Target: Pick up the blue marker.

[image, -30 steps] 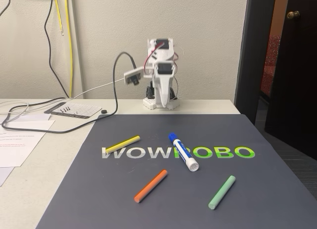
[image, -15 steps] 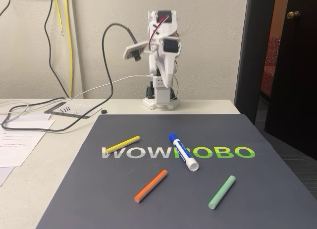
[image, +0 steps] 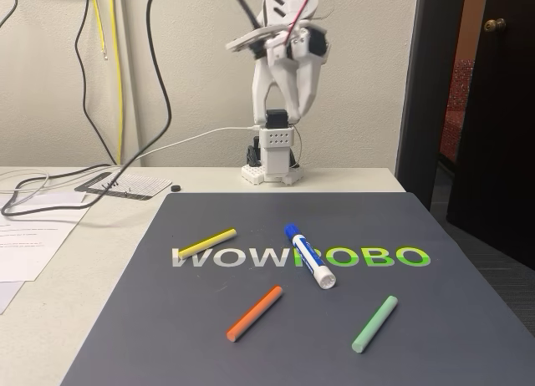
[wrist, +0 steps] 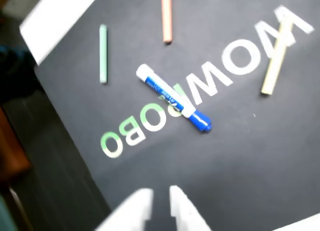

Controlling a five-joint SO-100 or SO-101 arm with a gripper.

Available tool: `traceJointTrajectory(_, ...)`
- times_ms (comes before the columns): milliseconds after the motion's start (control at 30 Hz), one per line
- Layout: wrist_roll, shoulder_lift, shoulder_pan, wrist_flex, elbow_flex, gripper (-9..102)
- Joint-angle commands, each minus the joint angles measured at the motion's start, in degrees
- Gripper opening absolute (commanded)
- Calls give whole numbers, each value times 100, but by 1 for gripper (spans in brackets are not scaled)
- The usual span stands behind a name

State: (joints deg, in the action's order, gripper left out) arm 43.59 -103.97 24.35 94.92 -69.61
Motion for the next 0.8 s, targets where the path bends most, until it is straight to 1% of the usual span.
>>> traceJointTrajectory(0,431,167,167,-79,334,10)
traceJointTrajectory(100,756,527,246,0,554,10)
traceJointTrajectory(200,1187,826,272,35,642,14)
traceJointTrajectory(300,1635,1116,308,-18,642,15)
traceJointTrajectory(433,1986,1529,334,-299,642,16)
traceJointTrajectory(767,2452,2417,272,-1283,668,29)
